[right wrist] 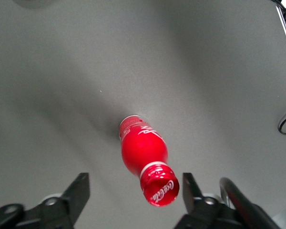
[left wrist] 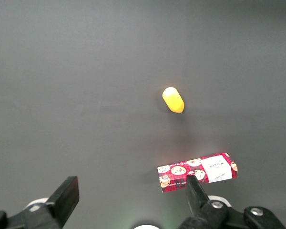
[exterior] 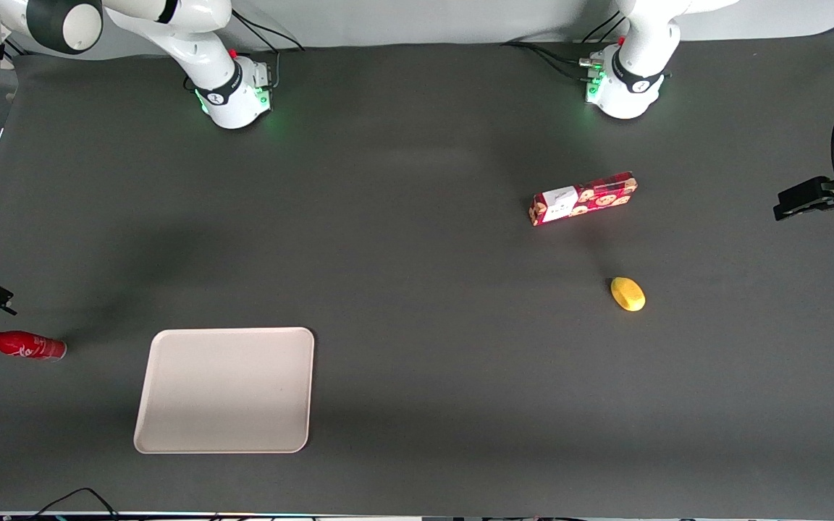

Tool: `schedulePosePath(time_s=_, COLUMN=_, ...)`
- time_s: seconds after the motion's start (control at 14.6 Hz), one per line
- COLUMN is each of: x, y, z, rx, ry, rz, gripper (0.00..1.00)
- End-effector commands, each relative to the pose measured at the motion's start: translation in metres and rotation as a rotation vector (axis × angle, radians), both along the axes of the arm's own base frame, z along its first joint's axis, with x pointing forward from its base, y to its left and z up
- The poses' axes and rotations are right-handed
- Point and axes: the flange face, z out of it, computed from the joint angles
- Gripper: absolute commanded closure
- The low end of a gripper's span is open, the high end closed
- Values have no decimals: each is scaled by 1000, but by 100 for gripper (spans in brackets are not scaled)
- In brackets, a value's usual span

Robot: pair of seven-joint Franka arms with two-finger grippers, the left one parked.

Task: Place coke bottle on tray
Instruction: 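Lower the right gripper over the bottle cap and close on it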

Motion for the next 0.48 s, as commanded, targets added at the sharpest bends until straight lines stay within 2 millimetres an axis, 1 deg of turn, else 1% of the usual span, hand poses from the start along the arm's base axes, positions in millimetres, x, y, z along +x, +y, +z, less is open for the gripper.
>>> schedulePosePath(time_s=0.0, x=5, y=-5, z=3, rx=2, ry=-24, rz=29, gripper=26)
schedulePosePath(time_s=0.21, x=6, y=-3, z=2, rx=2, ry=-22, rz=34, gripper=38)
schedulePosePath(time_s=0.27, x=6, y=-3, z=1, rx=1, ry=-21, rz=34, gripper=39)
schedulePosePath(time_s=0.34, x=6, y=-3, z=2, rx=2, ry=-22, rz=34, gripper=43)
schedulePosePath(time_s=0.41, x=6, y=-3, z=2, rx=1, ry=-21, rz=37, gripper=49)
